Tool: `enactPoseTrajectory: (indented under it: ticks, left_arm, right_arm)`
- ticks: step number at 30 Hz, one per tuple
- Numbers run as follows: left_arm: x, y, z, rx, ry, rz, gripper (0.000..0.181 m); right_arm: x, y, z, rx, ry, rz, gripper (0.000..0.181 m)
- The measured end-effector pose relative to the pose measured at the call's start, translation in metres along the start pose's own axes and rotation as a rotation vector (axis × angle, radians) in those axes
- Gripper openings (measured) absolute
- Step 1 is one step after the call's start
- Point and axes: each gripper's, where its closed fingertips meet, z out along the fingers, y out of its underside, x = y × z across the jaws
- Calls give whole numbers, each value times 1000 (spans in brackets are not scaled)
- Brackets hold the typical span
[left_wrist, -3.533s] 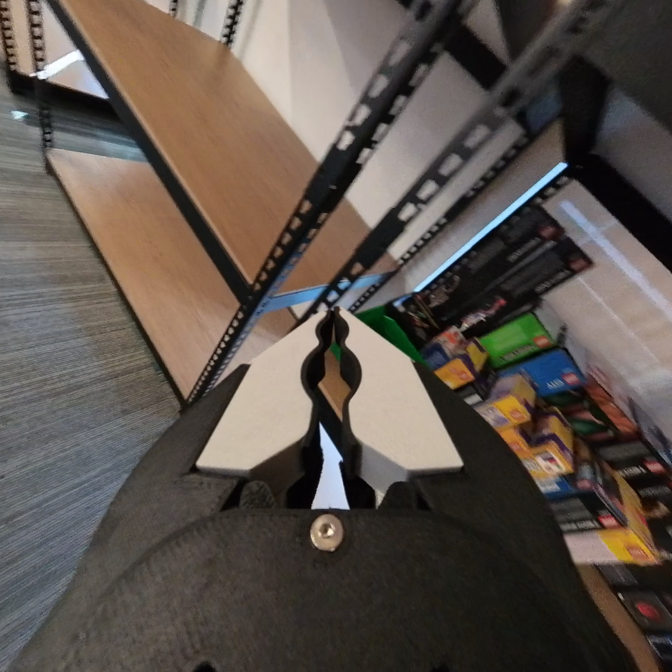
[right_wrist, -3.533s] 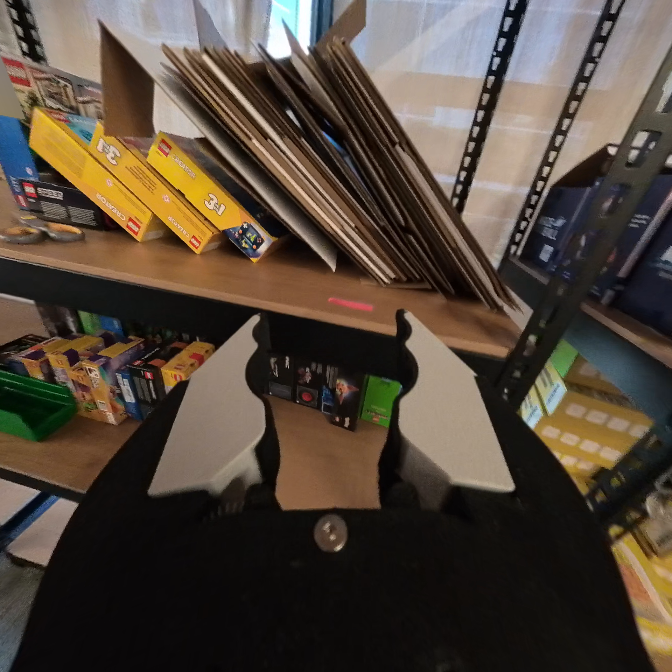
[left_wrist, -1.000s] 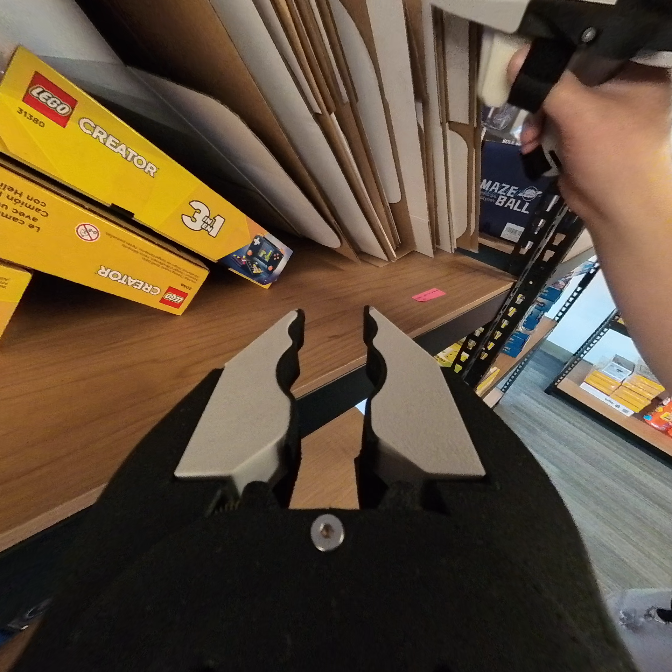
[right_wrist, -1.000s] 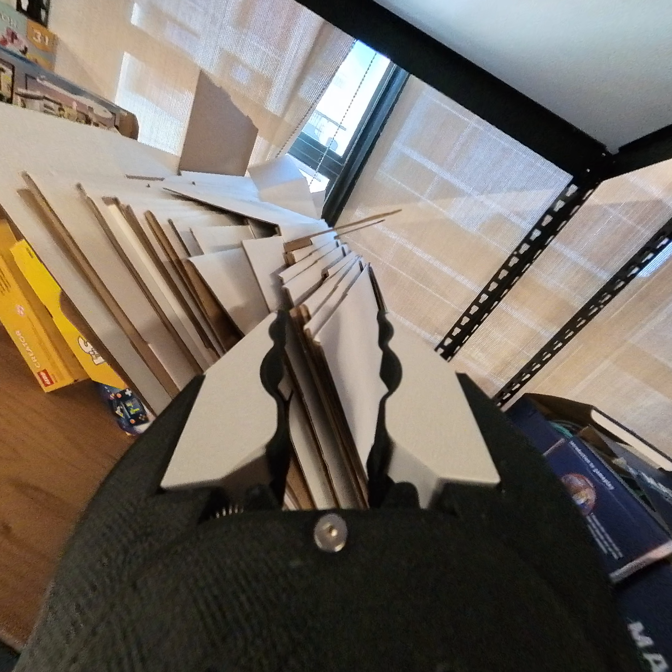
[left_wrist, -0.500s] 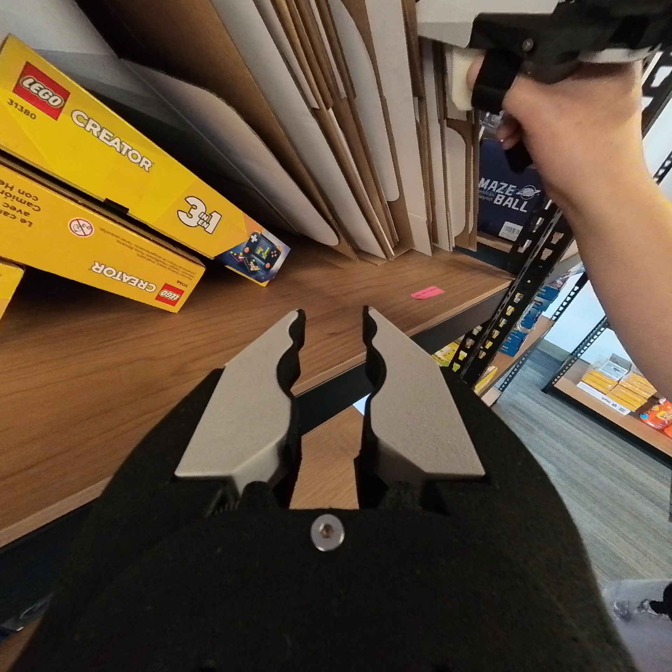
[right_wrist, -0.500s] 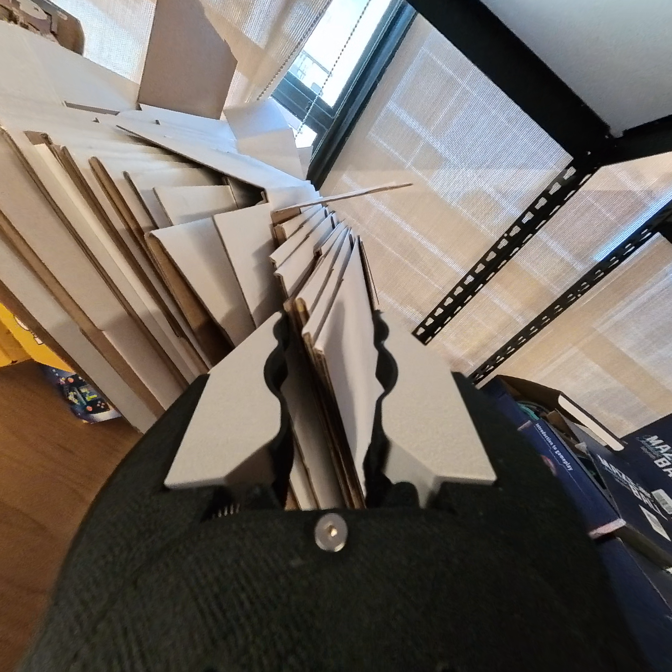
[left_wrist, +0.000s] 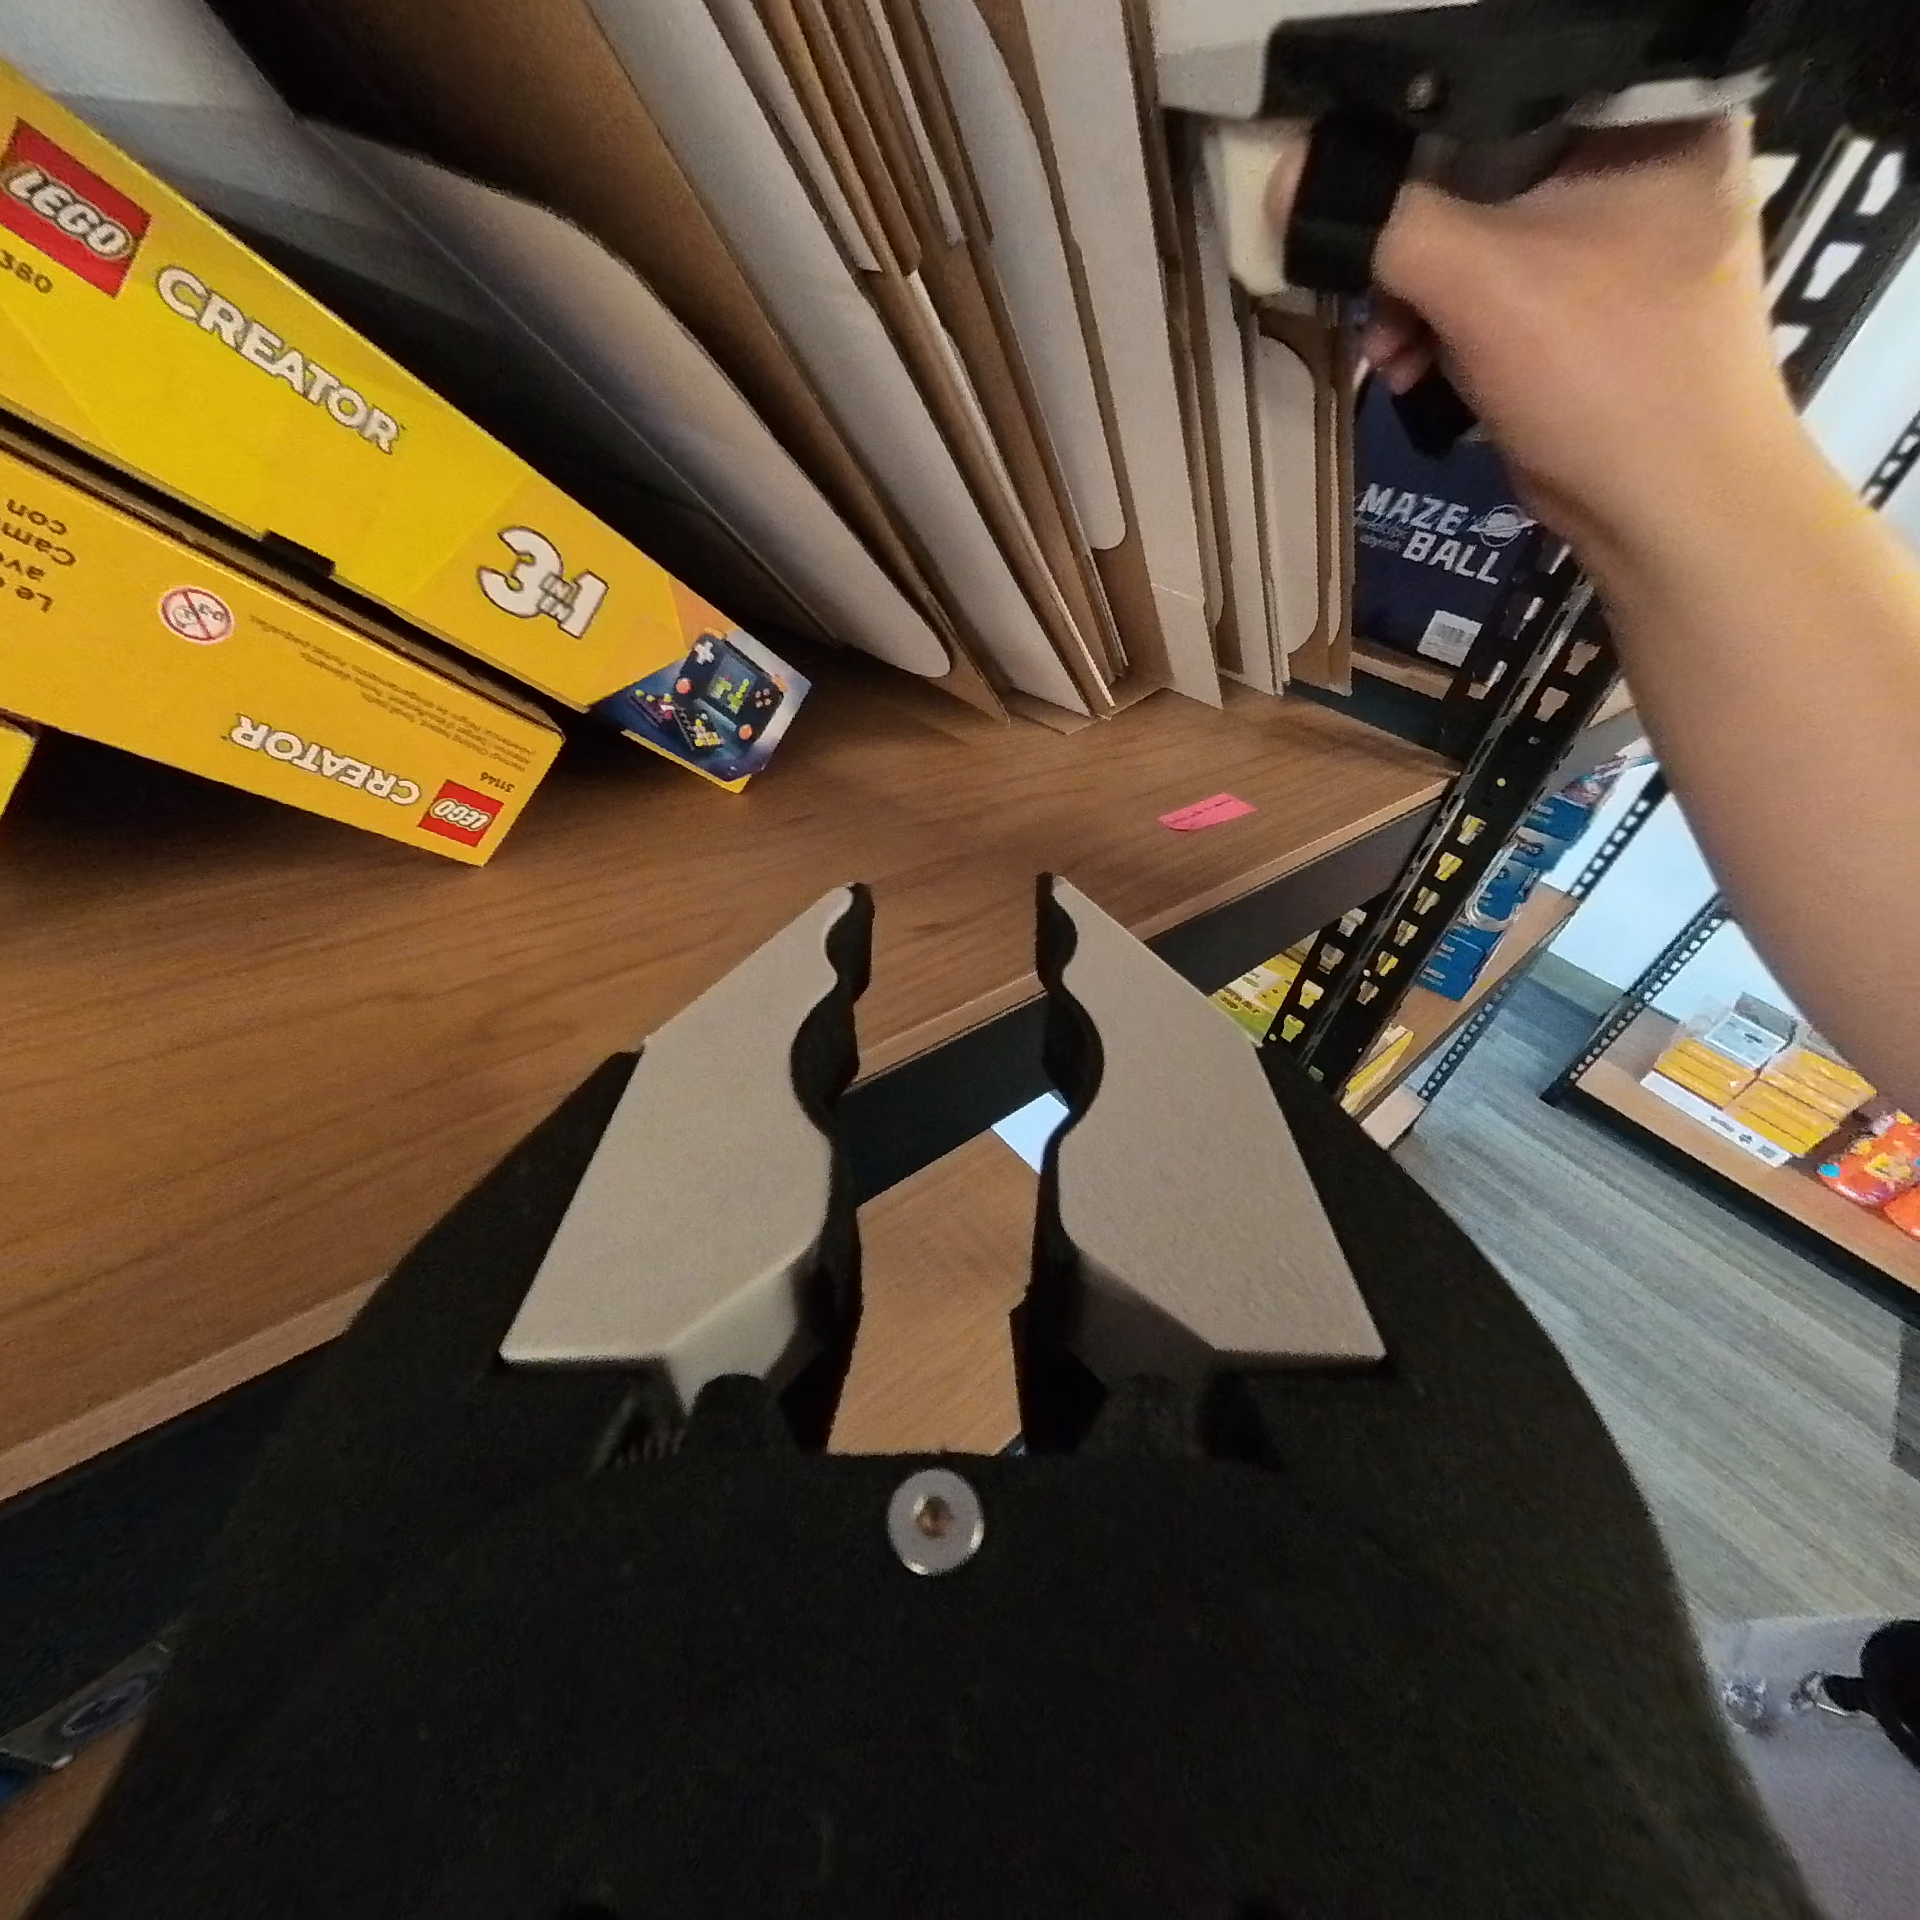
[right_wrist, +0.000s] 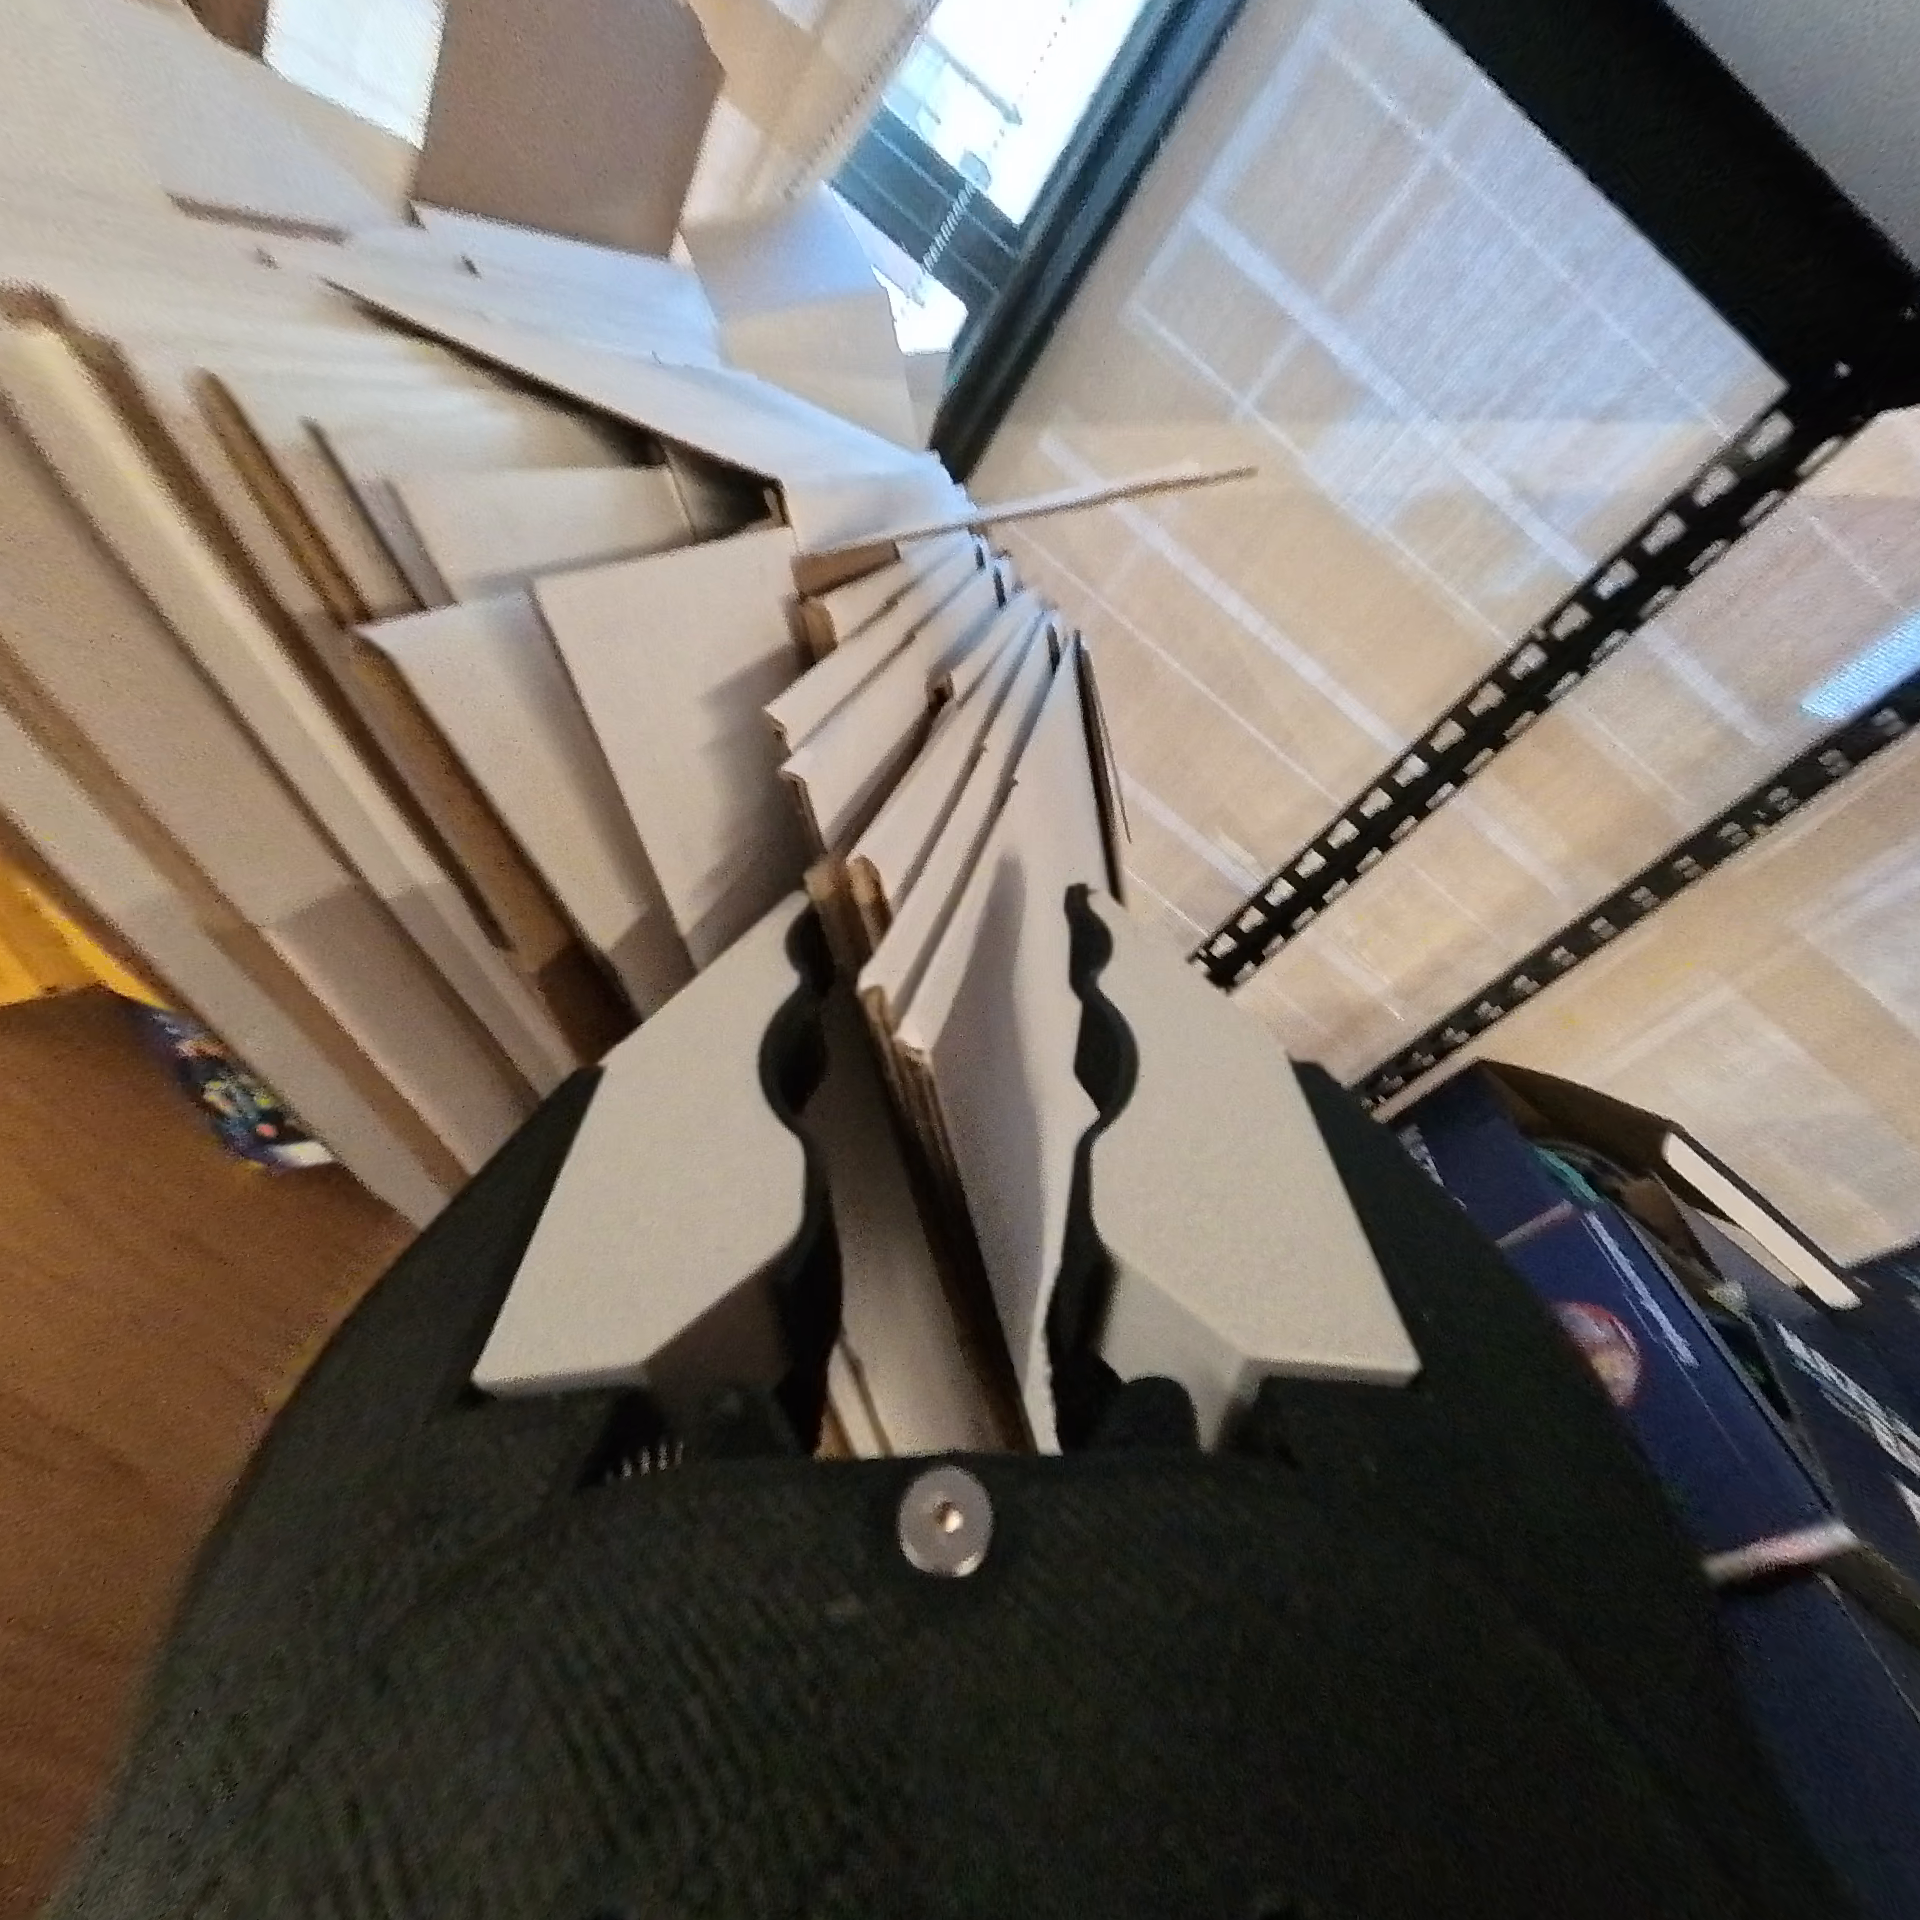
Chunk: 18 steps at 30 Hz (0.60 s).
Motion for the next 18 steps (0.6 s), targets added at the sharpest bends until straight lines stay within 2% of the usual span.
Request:
enactPoseTrajectory:
  ticks: [1,3,8,11,15,18]
  left_arm:
    - [1,-1,-1,1,0,7,29]
    - [3,-2,-2,-1,0,25,29]
    - [8,-3,-5,-29,10,76,29]
    - [12,-7,-9,-55,19,134,29]
    - [25,-24,-8,-69,52,240,29]
    - [37,-48,-2,-102,67,420,29]
  right_arm:
    - [1,3,2,-12,14,-1,45]
    - [-2,4,3,2,-1,27,31]
    - [9,2,1,20,6,7,25]
    - [29,1,-4,33,-20,104,26]
    - [59,2,-11,49,-41,226,26]
    - [74,1,-14,45,-73,299,26]
